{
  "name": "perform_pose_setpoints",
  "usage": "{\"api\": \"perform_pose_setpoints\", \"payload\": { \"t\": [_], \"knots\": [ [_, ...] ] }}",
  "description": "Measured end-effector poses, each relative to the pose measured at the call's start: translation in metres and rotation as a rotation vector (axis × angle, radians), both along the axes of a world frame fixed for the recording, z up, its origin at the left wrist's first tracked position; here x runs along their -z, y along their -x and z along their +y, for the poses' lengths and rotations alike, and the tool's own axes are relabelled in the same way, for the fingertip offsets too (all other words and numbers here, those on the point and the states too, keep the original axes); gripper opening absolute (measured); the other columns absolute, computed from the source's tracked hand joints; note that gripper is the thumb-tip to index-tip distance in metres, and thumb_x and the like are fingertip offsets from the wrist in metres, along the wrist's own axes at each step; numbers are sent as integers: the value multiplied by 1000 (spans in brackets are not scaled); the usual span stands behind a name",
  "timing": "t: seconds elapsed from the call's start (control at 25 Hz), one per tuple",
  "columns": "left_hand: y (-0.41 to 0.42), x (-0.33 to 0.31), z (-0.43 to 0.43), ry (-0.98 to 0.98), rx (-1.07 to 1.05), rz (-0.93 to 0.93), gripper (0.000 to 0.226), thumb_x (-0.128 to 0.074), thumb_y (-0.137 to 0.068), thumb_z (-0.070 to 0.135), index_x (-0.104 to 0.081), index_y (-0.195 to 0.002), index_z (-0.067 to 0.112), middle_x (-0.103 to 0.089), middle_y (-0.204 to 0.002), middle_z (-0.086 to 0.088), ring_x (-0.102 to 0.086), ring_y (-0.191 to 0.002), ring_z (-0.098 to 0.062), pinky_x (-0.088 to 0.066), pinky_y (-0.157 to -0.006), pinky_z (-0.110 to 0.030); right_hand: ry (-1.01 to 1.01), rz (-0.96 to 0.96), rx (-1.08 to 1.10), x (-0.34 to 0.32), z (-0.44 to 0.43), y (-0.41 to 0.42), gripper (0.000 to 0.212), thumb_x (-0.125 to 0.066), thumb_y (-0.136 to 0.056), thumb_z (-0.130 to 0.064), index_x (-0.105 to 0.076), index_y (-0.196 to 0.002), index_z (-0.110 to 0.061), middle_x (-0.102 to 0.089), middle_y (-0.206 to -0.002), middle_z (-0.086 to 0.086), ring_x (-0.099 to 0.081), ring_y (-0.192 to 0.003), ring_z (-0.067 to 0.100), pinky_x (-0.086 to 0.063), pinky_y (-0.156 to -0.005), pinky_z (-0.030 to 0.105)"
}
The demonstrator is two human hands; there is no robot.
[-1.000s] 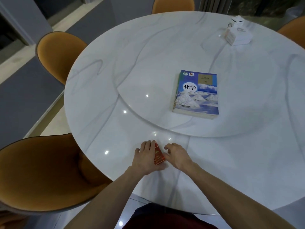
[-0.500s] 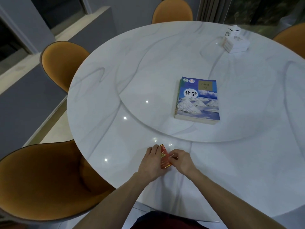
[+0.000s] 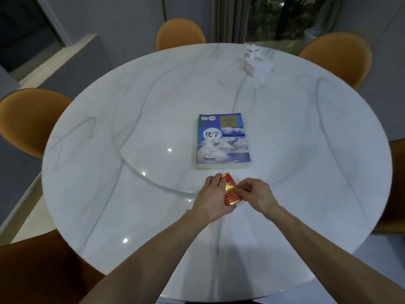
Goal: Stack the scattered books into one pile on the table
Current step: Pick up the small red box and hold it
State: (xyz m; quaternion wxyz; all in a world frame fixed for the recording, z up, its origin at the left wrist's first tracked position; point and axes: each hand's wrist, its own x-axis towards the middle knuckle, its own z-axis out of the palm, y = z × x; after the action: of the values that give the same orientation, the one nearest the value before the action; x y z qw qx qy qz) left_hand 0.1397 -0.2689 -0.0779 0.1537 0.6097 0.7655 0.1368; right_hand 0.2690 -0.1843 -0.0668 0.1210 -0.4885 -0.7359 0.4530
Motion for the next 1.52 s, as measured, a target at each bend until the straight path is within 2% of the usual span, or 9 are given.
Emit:
{"api": "perform_pose_setpoints", "payload": {
  "t": [0.2, 0.4, 0.6, 0.96, 1.32, 1.52],
  "knots": [
    [-42, -23, 63, -80, 80, 14, 78, -70, -72, 46, -40, -135, 11, -44, -137, -5, -38, -126, -25, -40, -102, -35, -62, 27, 139, -22, 49, -47, 14, -67, -82, -10, -71, -94, -2, -74, -97, 16, -65, -82, 19, -50, -78, 26],
    [-98, -25, 119, -115, 130, 34, 72, -68, -73, 48, -44, -129, 9, -47, -132, -7, -41, -120, -26, -40, -101, -34, -90, -31, 240, -29, 95, -101, 10, -65, -83, -9, -72, -89, -7, -74, -92, 11, -61, -76, 15, -42, -61, 12],
    [-149, -17, 166, -80, 212, 21, 70, -67, -74, 49, -46, -125, 7, -48, -130, -8, -41, -118, -27, -42, -99, -34, -85, -64, 333, -22, 133, -154, 10, -64, -83, -9, -72, -89, -7, -72, -92, 14, -60, -77, 18, -41, -58, 15],
    [-208, 13, 230, -29, 357, 16, 72, -68, -73, 51, -46, -125, 6, -48, -130, -7, -42, -117, -27, -44, -95, -34, -39, -122, 473, 8, 178, -216, 13, -62, -86, -10, -71, -94, -5, -71, -99, 13, -61, -82, 18, -48, -70, 26],
    [-234, 54, 262, -13, 414, 52, 72, -66, -72, 55, -47, -126, 10, -49, -132, -3, -42, -120, -22, -44, -89, -31, 23, -160, 552, 47, 200, -243, 15, -63, -87, -13, -70, -98, -6, -70, -102, 13, -62, -86, 20, -52, -77, 28],
    [-242, 77, 266, 26, 429, 18, 74, -66, -73, 55, -45, -128, 9, -47, -133, -4, -41, -120, -23, -45, -92, -32, 33, -183, 558, 68, 201, -248, 16, -61, -87, -12, -70, -99, -6, -71, -101, 14, -64, -90, 23, -51, -78, 27]
  ]
}}
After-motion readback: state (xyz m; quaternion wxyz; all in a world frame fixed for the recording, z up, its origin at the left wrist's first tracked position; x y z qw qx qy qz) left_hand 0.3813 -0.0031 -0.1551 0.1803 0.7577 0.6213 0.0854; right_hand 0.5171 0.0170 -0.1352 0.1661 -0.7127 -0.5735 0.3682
